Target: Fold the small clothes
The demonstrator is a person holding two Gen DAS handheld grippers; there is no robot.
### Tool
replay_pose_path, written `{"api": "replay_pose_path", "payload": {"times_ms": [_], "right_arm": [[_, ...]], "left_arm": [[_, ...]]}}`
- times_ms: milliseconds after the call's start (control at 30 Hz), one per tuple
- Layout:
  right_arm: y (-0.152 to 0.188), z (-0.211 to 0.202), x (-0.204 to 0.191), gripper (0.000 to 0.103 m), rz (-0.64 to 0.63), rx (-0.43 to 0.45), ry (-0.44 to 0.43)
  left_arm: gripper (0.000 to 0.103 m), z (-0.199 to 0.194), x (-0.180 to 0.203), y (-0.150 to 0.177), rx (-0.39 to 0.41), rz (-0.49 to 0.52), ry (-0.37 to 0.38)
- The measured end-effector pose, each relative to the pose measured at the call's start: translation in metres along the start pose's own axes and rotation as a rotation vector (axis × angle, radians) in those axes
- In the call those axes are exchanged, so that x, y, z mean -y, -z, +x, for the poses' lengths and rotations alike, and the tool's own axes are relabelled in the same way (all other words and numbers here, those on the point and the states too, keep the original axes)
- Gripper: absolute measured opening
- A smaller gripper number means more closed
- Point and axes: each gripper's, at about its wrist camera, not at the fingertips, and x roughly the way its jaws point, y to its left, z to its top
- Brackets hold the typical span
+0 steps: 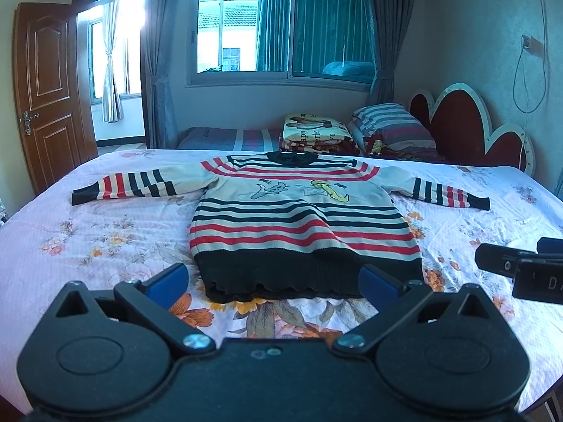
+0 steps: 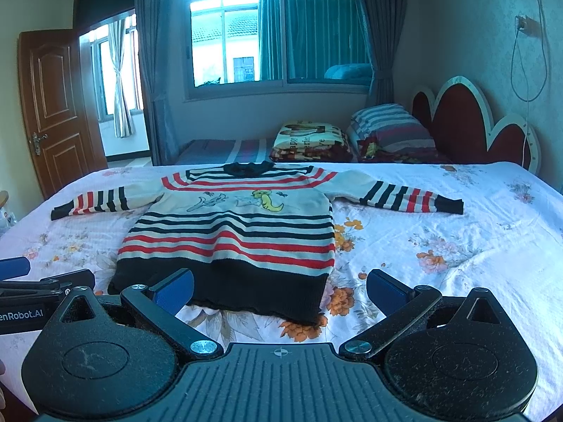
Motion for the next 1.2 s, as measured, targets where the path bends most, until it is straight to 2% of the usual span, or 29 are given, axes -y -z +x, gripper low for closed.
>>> {"api": "replay_pose_path", "payload": {"times_ms": [667, 833, 900, 1033, 1167, 1200], "right_arm": [[-0.006, 0.024, 0.015, 0.103, 0.032, -0.028, 0.014], [-0.016, 0.042, 0.042, 0.103, 0.060, -0.012, 0.070], [-0.023, 0.051, 0.056, 0.103, 0.081, -0.008, 0.095], [-0.035, 0.071, 0.087, 0.103, 0.145, 0.012, 0.115], [-0.050, 0.100, 0.125, 0.103, 0.231, 0.006, 0.136], [-0.054, 0.110, 0.136, 0.103, 0.253, -0.001, 0.135]], "left_arm": [[0.102, 0.029, 0.011, -0.007, -0.032, 0.013, 0.019], [0.102, 0.048, 0.004, -0.022, 0.000, -0.053, 0.052], [0.102, 0.060, 0.006, -0.029, 0.009, -0.061, 0.017], [0.102, 0.094, 0.017, -0.044, -0.006, -0.019, -0.005], [0.102, 0.131, 0.025, -0.055, -0.023, 0.002, 0.054], [0.102, 0.141, 0.028, -0.057, -0.022, 0.012, 0.049]]}}
